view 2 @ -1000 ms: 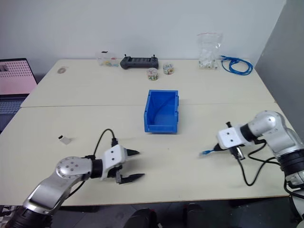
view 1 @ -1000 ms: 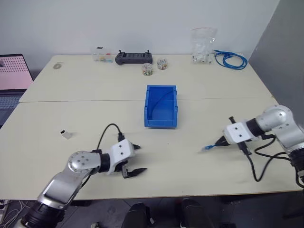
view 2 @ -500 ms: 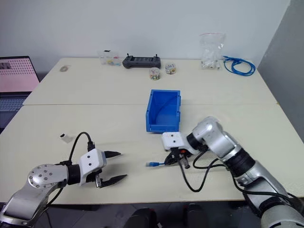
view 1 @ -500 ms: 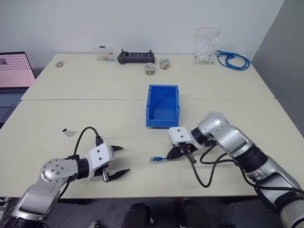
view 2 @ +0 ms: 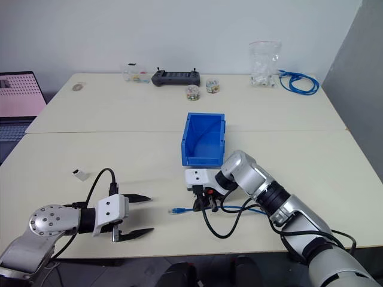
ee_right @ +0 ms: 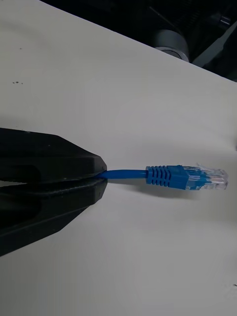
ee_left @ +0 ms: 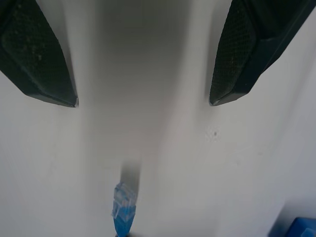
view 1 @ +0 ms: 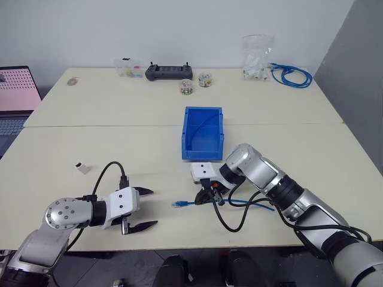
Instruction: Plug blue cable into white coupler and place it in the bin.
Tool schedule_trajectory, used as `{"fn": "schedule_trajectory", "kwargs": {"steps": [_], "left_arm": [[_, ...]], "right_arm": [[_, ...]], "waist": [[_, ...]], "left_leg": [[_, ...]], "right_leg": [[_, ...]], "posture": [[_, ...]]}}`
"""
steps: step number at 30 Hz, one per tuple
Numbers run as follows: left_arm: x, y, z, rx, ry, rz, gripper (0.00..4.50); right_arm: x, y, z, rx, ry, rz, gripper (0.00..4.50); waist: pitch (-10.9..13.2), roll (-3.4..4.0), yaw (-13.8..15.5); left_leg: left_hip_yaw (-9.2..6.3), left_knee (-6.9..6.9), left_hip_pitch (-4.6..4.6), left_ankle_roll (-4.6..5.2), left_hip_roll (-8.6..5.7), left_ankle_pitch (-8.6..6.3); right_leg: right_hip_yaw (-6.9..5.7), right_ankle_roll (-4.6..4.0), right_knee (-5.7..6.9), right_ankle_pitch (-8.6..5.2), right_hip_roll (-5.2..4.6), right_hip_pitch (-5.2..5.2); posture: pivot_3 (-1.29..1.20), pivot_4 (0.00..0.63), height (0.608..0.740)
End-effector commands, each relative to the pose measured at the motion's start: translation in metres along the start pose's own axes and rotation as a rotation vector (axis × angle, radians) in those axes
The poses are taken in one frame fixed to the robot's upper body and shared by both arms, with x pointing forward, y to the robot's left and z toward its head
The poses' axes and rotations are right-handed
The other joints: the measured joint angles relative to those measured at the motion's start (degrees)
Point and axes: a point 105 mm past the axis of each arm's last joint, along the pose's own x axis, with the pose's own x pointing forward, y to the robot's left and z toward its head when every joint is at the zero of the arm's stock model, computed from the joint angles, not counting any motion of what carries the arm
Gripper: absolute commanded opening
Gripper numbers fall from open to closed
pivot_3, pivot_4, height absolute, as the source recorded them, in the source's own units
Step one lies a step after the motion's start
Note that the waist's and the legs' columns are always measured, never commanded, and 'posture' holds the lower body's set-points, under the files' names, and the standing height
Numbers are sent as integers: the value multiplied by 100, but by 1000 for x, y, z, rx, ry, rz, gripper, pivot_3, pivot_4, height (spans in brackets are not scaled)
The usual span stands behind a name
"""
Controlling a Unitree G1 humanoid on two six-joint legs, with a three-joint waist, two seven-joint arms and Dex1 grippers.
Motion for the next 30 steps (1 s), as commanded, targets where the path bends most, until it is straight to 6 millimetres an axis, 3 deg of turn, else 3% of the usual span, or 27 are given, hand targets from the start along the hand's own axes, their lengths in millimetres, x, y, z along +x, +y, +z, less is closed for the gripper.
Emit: {"fn": "schedule_trajectory", "kwargs": {"steps": [1,7,14,18,26,30], "left_arm": [[2,0,0,34,-6,-7,4500],[4,2,-3,40,-16,-5,4500],[6,11,-1,52,-54,33,4500],[12,19,4,82,-98,63,4500],[30,20,13,133,-174,15,4500],[34,20,15,112,-192,-35,4500]], "right_arm": [[-6,-13,9,3,-22,-68,523],[-12,-15,16,19,-54,-70,1792],[-51,-11,39,8,-180,-94,3417],[-72,14,37,-71,-231,-102,4311],[-79,54,-5,-42,-308,-340,4311],[-83,63,-21,19,-295,-443,4311]], "waist": [[0,0,-1],[0,1,4],[1,2,18],[1,2,43],[-4,-2,145],[-6,-2,136]], "left_leg": [[0,0,1,0,0,0],[-1,0,-1,0,-1,0],[-7,4,-24,0,-2,0],[-16,8,-59,-1,-3,0],[-8,19,-111,-5,-12,-1],[-7,19,-106,-5,-9,0]], "right_leg": [[0,0,1,0,0,0],[-1,0,1,0,-1,0],[-6,0,1,1,-2,-18],[-13,1,2,1,-2,-49],[-10,8,3,3,-10,-85],[-12,9,3,3,-5,-84]], "posture": [[0,150,740],[0,150,740],[0,150,740],[0,150,740],[0,150,740],[0,150,740]]}}
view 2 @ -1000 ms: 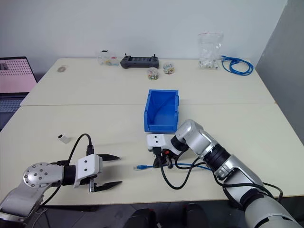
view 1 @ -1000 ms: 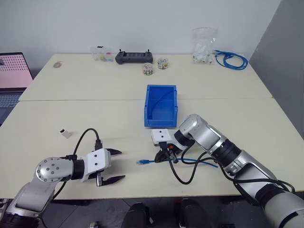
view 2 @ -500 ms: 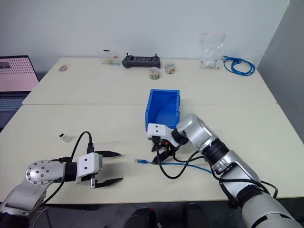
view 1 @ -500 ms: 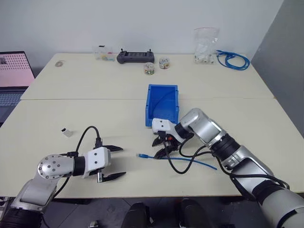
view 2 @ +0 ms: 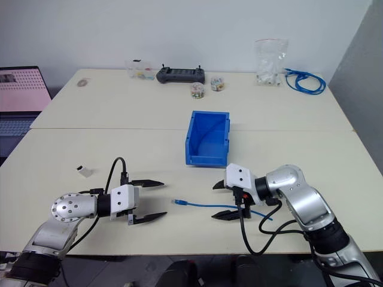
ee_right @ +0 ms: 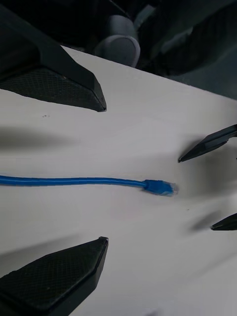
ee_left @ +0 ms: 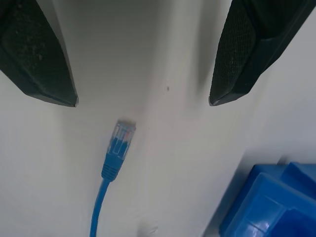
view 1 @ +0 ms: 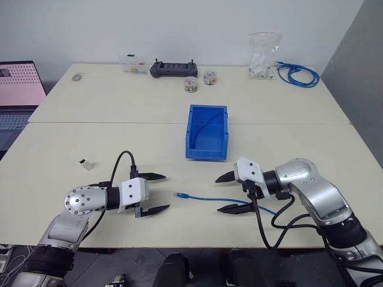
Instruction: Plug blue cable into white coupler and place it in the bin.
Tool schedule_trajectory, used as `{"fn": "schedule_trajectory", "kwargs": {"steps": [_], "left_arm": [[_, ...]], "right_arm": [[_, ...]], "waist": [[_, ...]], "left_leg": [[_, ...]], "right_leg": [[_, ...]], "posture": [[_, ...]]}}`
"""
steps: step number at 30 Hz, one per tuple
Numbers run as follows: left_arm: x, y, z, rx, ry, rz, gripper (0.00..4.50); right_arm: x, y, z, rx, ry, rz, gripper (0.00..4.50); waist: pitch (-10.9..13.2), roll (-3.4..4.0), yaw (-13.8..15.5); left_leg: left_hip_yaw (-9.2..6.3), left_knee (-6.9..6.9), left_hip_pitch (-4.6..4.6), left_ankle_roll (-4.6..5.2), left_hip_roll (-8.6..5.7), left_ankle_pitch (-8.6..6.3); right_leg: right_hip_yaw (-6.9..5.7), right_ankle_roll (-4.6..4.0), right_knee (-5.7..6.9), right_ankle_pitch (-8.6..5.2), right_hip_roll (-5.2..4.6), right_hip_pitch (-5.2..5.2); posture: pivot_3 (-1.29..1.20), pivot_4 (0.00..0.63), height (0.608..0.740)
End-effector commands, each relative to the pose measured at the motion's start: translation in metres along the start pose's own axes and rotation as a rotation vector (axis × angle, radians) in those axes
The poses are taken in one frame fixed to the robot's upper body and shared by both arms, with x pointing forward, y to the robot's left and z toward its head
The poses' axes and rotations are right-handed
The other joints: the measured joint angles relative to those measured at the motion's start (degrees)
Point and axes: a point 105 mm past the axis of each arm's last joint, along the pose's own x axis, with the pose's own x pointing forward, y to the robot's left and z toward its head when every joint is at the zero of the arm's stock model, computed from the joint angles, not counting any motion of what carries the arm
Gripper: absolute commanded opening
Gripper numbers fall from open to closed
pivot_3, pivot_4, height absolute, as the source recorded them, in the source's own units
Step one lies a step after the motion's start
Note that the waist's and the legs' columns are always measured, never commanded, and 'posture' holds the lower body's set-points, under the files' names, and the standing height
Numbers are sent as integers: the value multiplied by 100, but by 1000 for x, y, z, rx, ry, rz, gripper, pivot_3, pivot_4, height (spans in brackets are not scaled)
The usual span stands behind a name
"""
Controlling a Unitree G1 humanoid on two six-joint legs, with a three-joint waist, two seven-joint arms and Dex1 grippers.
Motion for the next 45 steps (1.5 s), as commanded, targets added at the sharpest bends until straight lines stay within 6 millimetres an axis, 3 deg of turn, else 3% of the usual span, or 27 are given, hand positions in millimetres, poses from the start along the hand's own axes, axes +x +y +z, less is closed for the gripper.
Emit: {"fn": "schedule_trajectory", "kwargs": {"steps": [1,15,23,35,40,45], "left_arm": [[5,-3,0,-23,-18,-60,4500],[20,-4,-2,-118,-32,-206,4500],[29,-12,-13,-52,22,-292,3090],[30,-1,-17,79,150,-333,339],[34,5,1,70,142,-342,253],[41,11,36,-218,42,-310,253]], "right_arm": [[-14,1,7,0,-38,-121,4311],[-30,5,14,98,-81,-210,4311],[-31,8,13,123,-87,-213,4379],[-30,14,22,78,-144,-220,4379],[-30,21,21,131,-172,-212,4379],[-34,34,32,157,-237,-177,4379]], "waist": [[-1,-1,5],[-1,-2,0],[-8,4,7],[-12,9,28],[-11,8,16],[-8,3,8]], "left_leg": [[-4,1,0,0,0,0],[-3,1,-2,0,-2,0],[0,2,10,1,-4,1],[-8,-2,86,2,-2,0],[-7,-2,85,1,-2,0],[-14,-1,76,1,-1,0]], "right_leg": [[-2,0,1,0,3,2],[-1,1,1,0,6,3],[0,2,1,1,6,12],[1,32,-13,-17,6,95],[2,33,-11,-17,9,95],[-2,33,-11,-17,13,90]], "posture": [[0,150,740],[0,150,740],[0,150,740],[0,150,740],[0,150,740],[0,150,740]]}}
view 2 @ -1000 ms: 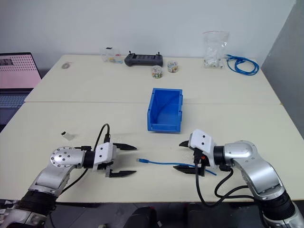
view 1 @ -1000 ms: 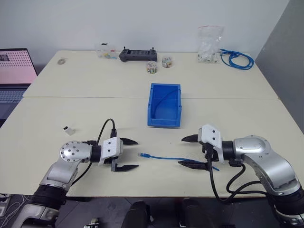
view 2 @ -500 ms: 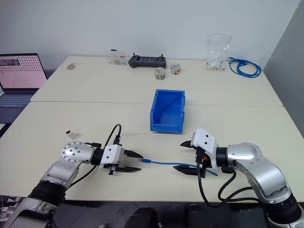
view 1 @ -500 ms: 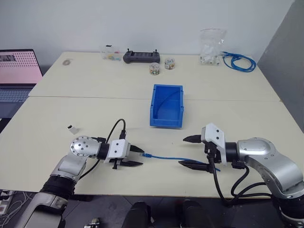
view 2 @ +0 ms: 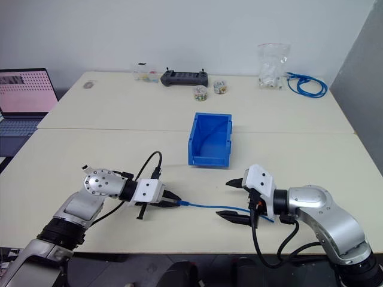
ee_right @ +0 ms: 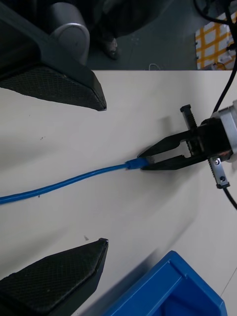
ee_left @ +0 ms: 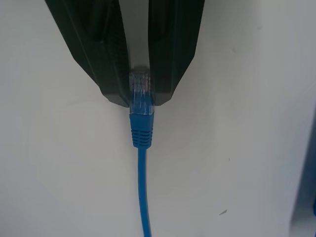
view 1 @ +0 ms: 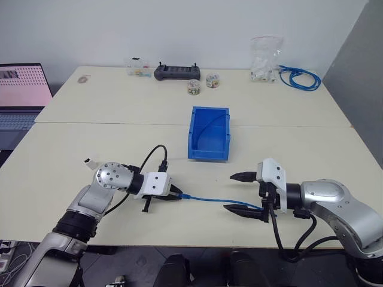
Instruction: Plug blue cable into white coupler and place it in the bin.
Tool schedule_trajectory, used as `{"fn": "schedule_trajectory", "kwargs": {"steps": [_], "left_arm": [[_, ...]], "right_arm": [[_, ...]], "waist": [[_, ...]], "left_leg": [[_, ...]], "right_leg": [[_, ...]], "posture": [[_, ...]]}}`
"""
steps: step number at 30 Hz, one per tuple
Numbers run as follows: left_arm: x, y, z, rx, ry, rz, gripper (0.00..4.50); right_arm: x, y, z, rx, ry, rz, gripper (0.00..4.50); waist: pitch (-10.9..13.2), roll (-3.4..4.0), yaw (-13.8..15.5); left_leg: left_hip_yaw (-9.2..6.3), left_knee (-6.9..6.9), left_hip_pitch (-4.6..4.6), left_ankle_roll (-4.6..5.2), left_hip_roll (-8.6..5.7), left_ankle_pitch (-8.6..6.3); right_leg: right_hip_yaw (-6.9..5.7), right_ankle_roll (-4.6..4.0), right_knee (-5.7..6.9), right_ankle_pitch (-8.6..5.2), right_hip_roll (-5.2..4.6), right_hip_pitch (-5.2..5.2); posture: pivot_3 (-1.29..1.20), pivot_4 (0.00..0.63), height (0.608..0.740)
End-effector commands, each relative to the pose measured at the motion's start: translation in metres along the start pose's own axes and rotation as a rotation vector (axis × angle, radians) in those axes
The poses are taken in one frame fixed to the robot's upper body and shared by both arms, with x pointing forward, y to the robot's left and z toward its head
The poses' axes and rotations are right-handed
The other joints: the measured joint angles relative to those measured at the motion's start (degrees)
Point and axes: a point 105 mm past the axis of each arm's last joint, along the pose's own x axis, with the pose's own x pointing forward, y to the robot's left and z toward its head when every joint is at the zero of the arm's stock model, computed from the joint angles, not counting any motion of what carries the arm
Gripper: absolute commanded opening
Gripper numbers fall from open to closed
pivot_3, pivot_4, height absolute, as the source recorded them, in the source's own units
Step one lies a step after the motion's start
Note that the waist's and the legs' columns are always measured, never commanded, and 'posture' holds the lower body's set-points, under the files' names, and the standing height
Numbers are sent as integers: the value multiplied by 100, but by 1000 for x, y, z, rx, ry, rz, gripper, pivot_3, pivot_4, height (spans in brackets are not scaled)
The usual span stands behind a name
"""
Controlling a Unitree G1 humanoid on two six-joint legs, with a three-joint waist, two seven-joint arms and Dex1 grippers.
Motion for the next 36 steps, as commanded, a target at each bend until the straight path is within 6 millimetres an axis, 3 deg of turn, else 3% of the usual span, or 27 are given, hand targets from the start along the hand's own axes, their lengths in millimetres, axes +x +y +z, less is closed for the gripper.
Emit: {"fn": "schedule_trajectory", "kwargs": {"steps": [1,6,13,21,27,36], "left_arm": [[0,2,27,-216,-117,-8,253],[-3,0,65,-455,-273,-118,253],[-13,25,96,-615,-480,-94,253],[-24,20,126,-740,-655,-205,253],[-30,9,135,-804,-699,-277,252],[-30,4,138,-820,-714,-285,252]], "right_arm": [[-8,12,19,-12,-80,25,4379],[-21,17,26,148,-200,40,4379],[-25,30,15,295,-132,96,4379],[-16,4,33,354,-265,11,4379],[-6,-7,64,383,-398,62,4379],[2,-8,82,390,-434,146,4379]], "waist": [[3,-5,-4],[9,-16,-10],[11,-19,-37],[12,-20,-115],[12,-20,-123],[12,-20,-118]], "left_leg": [[-1,0,-5,0,0,0],[-14,1,-18,0,1,0],[-12,2,-16,0,-1,0],[-13,1,-14,-2,2,1],[-13,0,-16,-6,1,3],[-11,0,-18,-9,0,5]], "right_leg": [[-1,0,0,0,1,-2],[-7,3,-3,-2,1,-7],[-4,3,-3,-3,1,-8],[-3,3,-1,-3,2,-8],[0,3,0,-3,0,-11],[2,1,-1,-2,-4,-13]], "posture": [[0,150,740],[0,150,740],[0,150,740],[0,150,740],[0,150,740],[0,150,740]]}}
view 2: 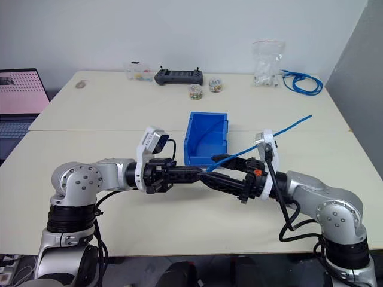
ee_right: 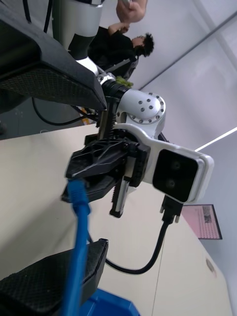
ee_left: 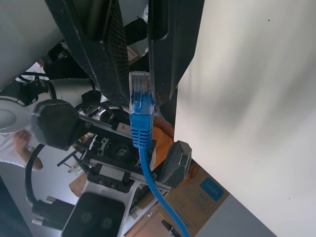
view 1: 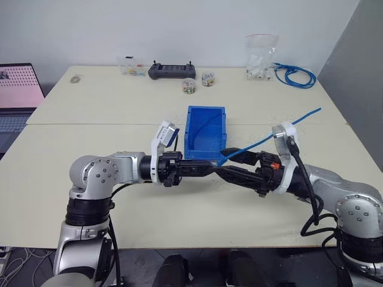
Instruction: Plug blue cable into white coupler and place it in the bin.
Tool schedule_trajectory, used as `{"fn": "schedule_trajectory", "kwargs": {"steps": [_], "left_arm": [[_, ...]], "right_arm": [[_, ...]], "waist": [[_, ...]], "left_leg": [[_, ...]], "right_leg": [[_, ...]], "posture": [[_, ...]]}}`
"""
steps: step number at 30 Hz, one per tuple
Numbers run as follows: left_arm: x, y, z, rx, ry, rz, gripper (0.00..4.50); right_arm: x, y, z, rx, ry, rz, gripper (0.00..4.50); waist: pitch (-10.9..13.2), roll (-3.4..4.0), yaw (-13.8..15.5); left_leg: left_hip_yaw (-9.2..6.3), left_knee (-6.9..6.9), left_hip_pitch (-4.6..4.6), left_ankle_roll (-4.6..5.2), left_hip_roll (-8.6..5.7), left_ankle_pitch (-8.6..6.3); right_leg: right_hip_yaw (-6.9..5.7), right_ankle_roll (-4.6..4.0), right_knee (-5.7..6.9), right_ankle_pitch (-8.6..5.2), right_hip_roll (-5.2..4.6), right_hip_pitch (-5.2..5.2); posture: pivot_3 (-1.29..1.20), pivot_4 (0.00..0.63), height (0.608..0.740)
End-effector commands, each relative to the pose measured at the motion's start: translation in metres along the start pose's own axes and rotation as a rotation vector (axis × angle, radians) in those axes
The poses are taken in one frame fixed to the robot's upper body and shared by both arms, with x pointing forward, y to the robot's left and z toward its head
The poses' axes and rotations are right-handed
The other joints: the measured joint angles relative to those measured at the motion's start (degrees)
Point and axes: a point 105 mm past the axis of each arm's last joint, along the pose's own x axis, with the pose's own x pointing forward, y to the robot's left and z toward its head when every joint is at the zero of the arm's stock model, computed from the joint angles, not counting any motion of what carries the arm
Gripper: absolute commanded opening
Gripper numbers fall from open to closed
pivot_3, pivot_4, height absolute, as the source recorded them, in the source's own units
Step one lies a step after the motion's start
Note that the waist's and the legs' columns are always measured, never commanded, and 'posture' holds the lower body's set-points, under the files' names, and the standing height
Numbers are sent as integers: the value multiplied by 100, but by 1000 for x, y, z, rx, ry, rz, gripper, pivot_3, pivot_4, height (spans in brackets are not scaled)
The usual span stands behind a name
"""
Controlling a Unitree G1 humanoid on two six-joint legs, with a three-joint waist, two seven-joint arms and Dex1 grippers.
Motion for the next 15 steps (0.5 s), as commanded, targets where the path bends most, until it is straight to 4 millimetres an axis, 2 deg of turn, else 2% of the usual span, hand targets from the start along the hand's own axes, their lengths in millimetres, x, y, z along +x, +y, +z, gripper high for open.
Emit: {"fn": "schedule_trajectory", "kwargs": {"steps": [1,2,5,15], "left_arm": [[-1,-9,5,38,-21,-19,252],[-1,-10,5,39,-22,-18,252],[-2,-10,5,45,-24,-14,252],[-5,-12,3,58,-15,-13,252]], "right_arm": [[5,8,4,7,0,57,4379],[5,8,4,10,1,59,4379],[6,8,3,18,5,65,3947],[7,11,2,44,16,97,1708]], "waist": [[0,0,0],[0,0,0],[0,0,0],[0,0,0]], "left_leg": [[0,0,0,0,0,0],[0,0,0,0,0,0],[1,-1,0,0,0,0],[2,-1,-1,0,0,0]], "right_leg": [[0,0,0,0,0,0],[0,0,0,0,0,0],[1,0,0,0,0,0],[1,0,0,0,0,-3]], "posture": [[0,150,740],[0,150,740],[0,150,740],[0,150,740]]}}
